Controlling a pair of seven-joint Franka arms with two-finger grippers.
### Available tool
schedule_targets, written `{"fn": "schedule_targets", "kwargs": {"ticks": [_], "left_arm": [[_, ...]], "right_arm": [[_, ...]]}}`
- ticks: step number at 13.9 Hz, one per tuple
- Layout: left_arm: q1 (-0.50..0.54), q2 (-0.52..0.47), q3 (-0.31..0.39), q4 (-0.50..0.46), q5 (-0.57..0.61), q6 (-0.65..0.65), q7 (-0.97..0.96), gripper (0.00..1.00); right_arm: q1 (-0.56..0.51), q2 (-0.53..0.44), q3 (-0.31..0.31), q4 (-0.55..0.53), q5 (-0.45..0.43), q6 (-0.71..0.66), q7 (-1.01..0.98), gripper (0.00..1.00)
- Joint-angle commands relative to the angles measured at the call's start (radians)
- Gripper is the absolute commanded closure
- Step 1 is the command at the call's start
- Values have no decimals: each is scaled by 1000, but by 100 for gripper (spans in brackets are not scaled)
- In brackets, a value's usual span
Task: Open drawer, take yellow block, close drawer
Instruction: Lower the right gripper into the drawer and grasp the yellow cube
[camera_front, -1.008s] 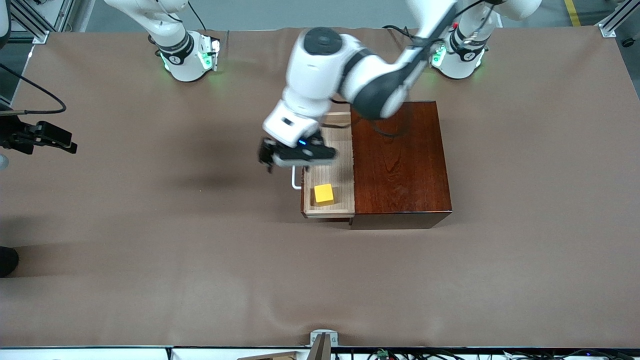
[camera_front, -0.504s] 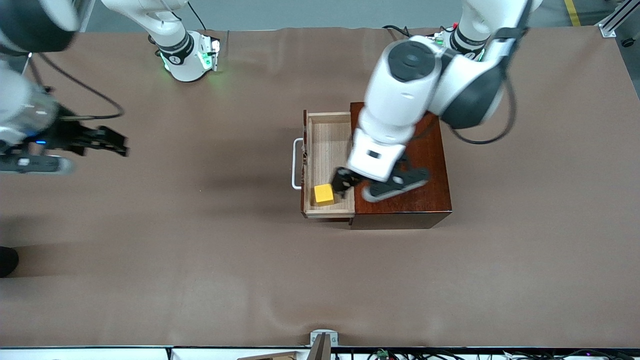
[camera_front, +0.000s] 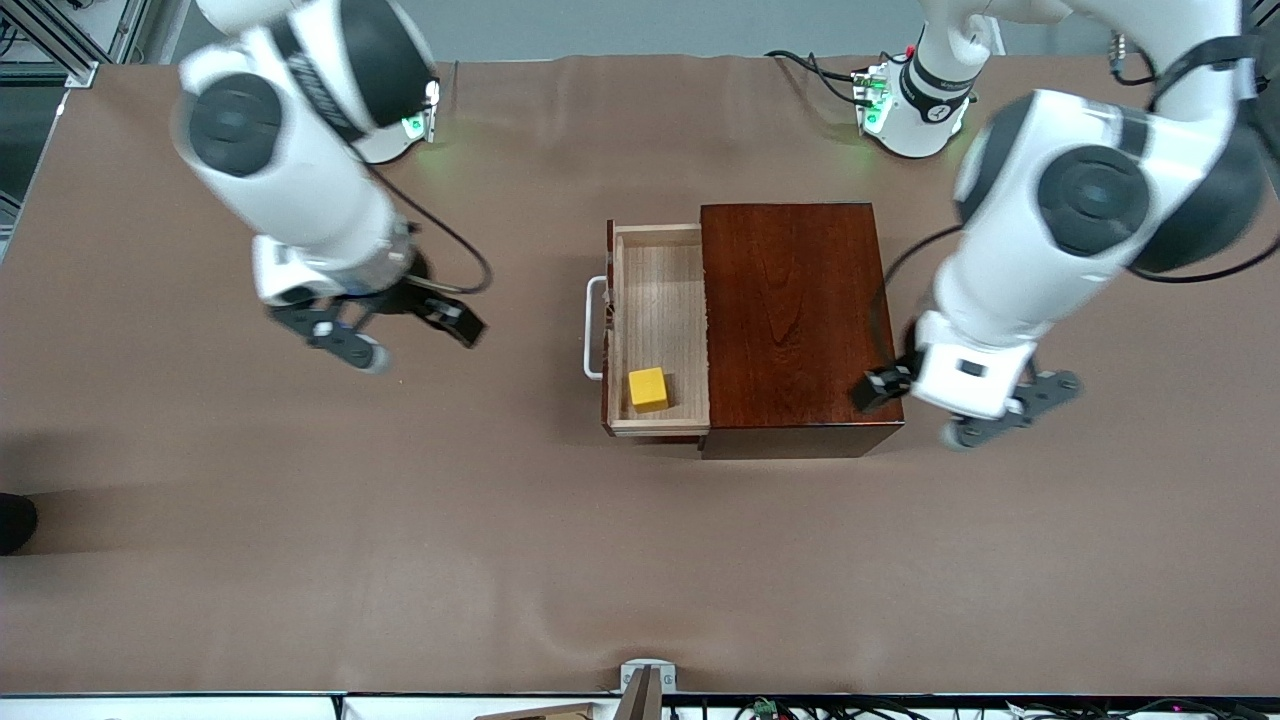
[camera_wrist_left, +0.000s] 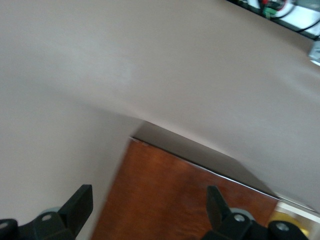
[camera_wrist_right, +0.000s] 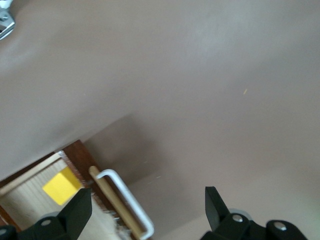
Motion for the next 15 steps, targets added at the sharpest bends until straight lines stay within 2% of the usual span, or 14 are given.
{"fn": "schedule_targets", "kwargs": {"ticks": [1,4,6,8,10,13,15], "left_arm": [[106,-122,-12,-141,5,-8,168,0],[245,-243,-17,-271,-7,-8,442,0],[311,-282,-17,-296,-16,-28,611,0],[331,-310,-17,-298,-18,-91,691,0],[338,-319,-18,-295,-18,-125,690,0],[334,-345,-70,-296,-20,-132,675,0],[334,-357,-80,-292,-33,-152,679,0]], "right_arm": [[56,61,-13,43,16,20,241,0],[105,138,-13,74,16,132,632,0],[141,175,-12,74,18,222,878,0],[185,213,-13,74,14,288,1042,0],[214,256,-13,74,8,315,1091,0],[242,307,-13,72,19,391,1109,0],[265,328,-13,68,14,442,1115,0]]}}
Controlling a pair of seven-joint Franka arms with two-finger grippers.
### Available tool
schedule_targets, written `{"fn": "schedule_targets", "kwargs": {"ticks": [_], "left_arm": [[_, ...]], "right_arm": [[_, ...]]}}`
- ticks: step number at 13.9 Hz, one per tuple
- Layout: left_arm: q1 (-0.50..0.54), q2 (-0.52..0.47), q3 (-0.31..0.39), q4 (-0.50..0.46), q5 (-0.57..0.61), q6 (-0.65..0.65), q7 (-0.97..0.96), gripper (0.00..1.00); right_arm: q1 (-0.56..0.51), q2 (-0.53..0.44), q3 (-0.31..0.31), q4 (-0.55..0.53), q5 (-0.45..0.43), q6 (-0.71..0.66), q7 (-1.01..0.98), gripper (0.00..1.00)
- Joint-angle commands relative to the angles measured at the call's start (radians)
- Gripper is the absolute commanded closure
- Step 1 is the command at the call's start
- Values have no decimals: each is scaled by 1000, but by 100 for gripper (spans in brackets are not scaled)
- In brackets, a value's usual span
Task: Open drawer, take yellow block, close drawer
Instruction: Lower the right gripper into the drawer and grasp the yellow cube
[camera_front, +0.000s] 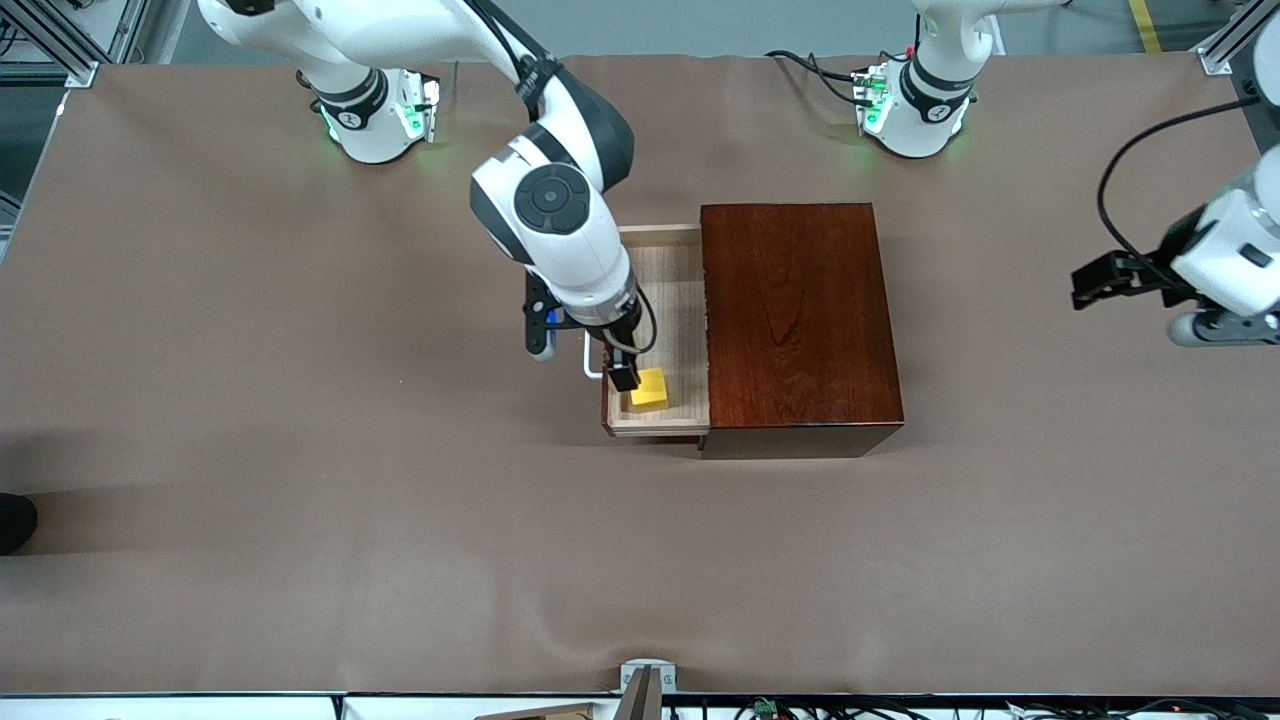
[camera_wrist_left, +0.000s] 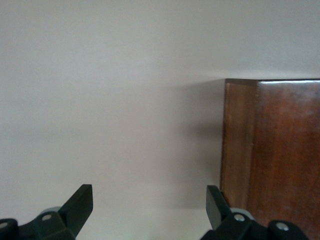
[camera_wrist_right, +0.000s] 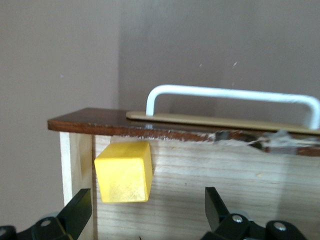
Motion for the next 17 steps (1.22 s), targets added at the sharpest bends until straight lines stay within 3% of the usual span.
{"fn": "schedule_targets", "kwargs": {"ticks": [1,6,17], "left_arm": [[8,-42,-12,-18,-31,-22,25,0],[13,-68,0,-16,-90,-65,56,0],[27,-68,0,2,-79,-66,52,0]], "right_arm": [[32,41,-13,32,3,24,23,0],[31,72,-16,32,-2,106,23,0],[26,127,-20,29,-23,190,20,0]]}}
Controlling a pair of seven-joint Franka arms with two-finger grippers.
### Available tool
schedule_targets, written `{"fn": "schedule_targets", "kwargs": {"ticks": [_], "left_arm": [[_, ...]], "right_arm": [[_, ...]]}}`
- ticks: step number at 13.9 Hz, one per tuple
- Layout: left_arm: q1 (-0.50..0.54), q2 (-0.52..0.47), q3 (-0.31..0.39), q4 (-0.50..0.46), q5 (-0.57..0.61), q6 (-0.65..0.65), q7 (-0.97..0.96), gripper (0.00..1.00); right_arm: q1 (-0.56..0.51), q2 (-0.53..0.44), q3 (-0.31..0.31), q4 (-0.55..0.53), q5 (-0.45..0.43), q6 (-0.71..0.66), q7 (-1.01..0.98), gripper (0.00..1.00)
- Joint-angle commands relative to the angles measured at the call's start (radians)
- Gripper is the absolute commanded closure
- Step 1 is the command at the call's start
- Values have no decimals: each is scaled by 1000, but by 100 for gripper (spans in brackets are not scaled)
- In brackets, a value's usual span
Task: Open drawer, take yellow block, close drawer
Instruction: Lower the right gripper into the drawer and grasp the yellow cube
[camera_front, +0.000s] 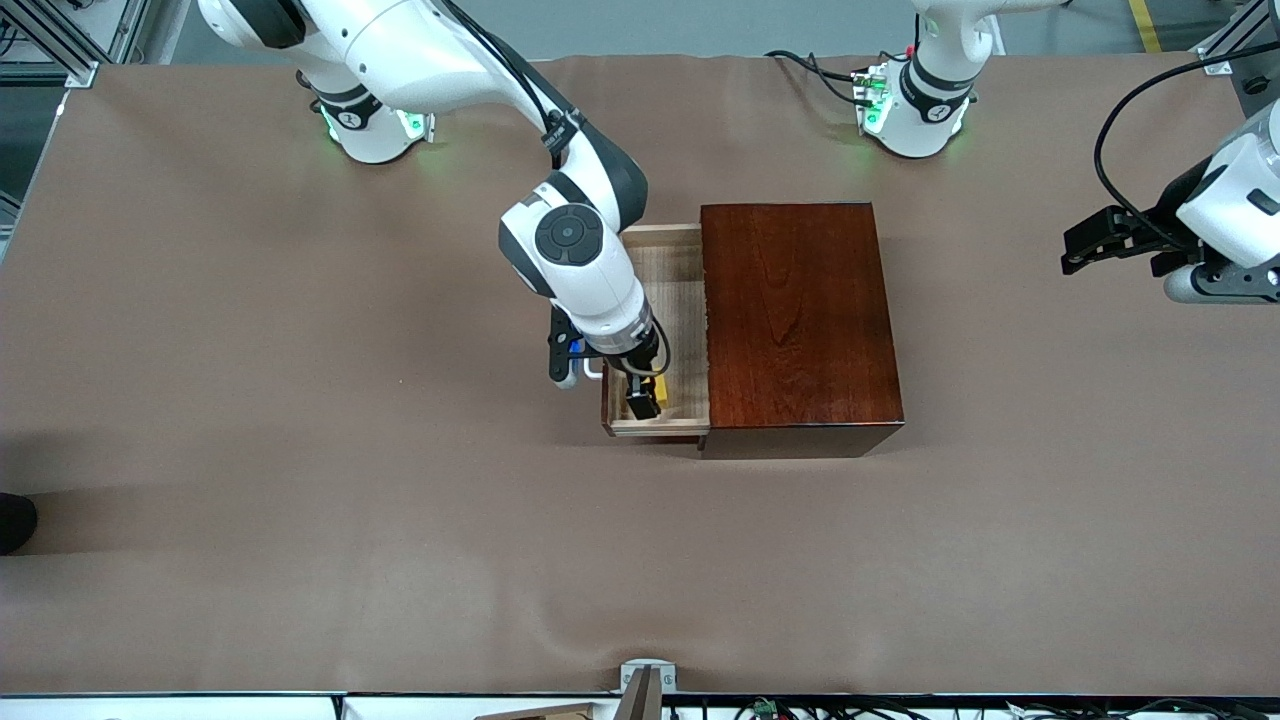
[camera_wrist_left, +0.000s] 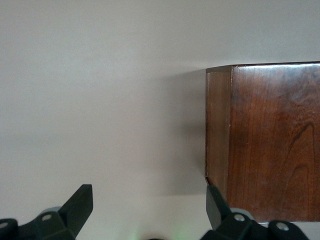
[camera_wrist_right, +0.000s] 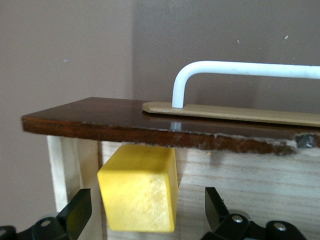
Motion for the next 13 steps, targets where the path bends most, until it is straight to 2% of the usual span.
{"fn": "schedule_targets", "kwargs": {"ticks": [1,2,3,4,5,7,9,11,13], "left_arm": [[9,-21,1,-1,-14,-11,24,0],[-8,-21,18,-1,-13,-11,24,0],[-32,-27,44,-1,-13,-13,24,0],[-37,-44,55,-4,-13,-14,24,0],[-40,-48,55,-5,-13,-21,24,0],[-54,-73,59,-15,-11,-42,24,0],[-57,-100,59,-42,-11,-47,24,0],[-57,-88,63,-33,-10,-42,24,0],[-46,-61,59,-13,-7,-38,25,0]], "right_arm": [[9,31,1,25,-19,14,13,0],[9,31,1,25,-23,14,12,9],[6,28,1,27,-29,12,6,42],[0,24,3,30,-30,9,1,66],[-5,16,3,31,-24,4,1,71],[-6,-7,6,34,-7,-35,4,75],[-16,-45,14,73,16,-161,6,75],[-19,-85,14,123,72,-300,1,75],[-49,-142,15,137,92,-408,-29,75]]}}
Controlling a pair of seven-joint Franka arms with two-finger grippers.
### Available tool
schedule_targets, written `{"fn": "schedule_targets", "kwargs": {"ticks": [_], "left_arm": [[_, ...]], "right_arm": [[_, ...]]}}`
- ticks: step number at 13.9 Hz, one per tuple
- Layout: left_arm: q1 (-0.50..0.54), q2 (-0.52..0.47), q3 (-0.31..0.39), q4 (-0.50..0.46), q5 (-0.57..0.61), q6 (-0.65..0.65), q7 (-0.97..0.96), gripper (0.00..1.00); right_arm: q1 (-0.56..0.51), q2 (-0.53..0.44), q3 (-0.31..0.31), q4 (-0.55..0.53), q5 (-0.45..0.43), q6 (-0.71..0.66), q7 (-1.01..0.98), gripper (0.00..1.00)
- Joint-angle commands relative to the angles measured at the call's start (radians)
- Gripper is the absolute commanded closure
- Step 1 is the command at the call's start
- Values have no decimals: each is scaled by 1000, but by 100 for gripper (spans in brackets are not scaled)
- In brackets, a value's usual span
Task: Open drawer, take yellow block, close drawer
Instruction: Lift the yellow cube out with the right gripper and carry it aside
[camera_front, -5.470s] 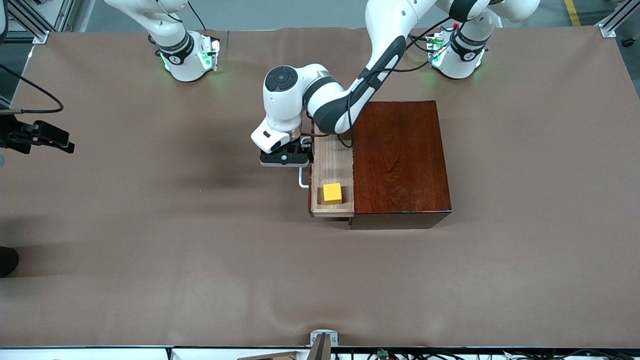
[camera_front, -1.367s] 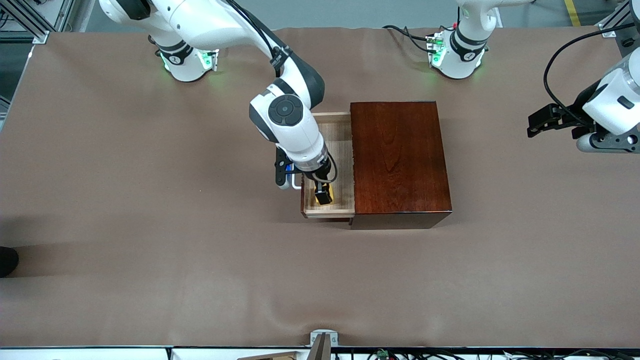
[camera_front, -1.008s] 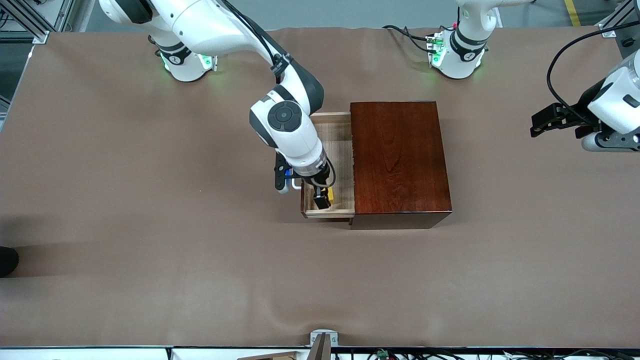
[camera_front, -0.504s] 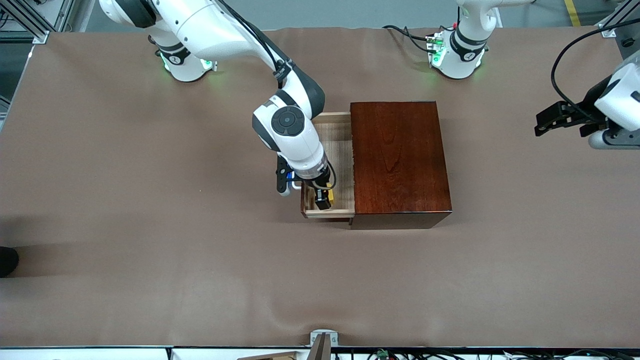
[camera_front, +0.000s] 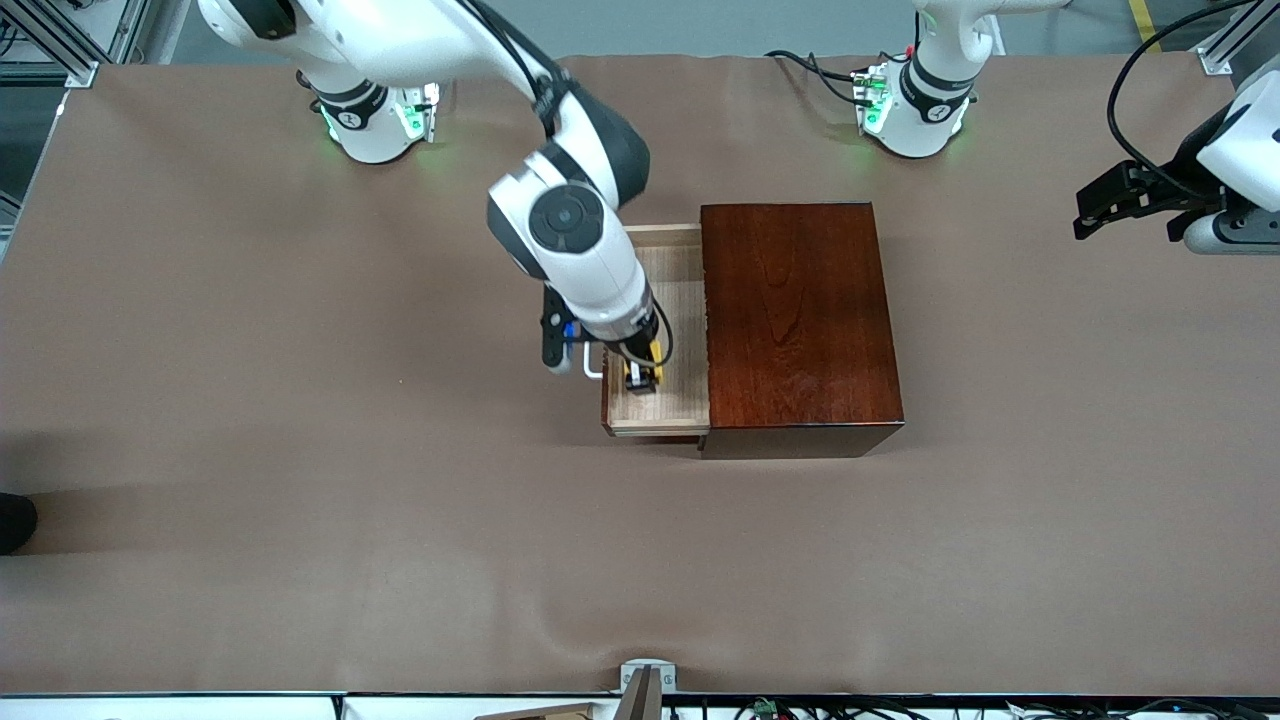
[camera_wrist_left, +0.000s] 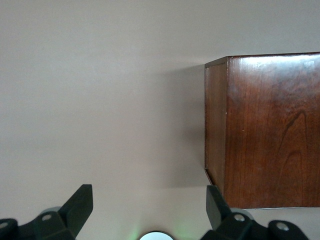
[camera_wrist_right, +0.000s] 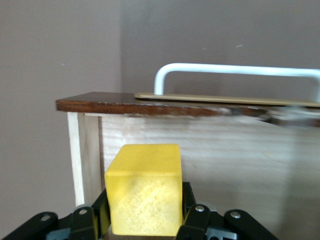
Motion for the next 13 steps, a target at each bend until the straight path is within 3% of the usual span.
{"fn": "schedule_targets", "kwargs": {"ticks": [1,6,10,13], "left_arm": [[1,16,11,5,-7,5,24,0],[0,62,11,62,-4,5,24,0],[-19,71,-1,60,-8,3,6,0],[-64,148,-67,85,3,5,-73,0]], "right_arm": [[-57,-95,15,-4,50,-128,-92,76],[-249,-189,0,-36,58,-402,-703,76],[-496,-237,1,-126,-17,-419,-1262,76],[-666,-217,1,-134,-33,-356,-1653,76]]}}
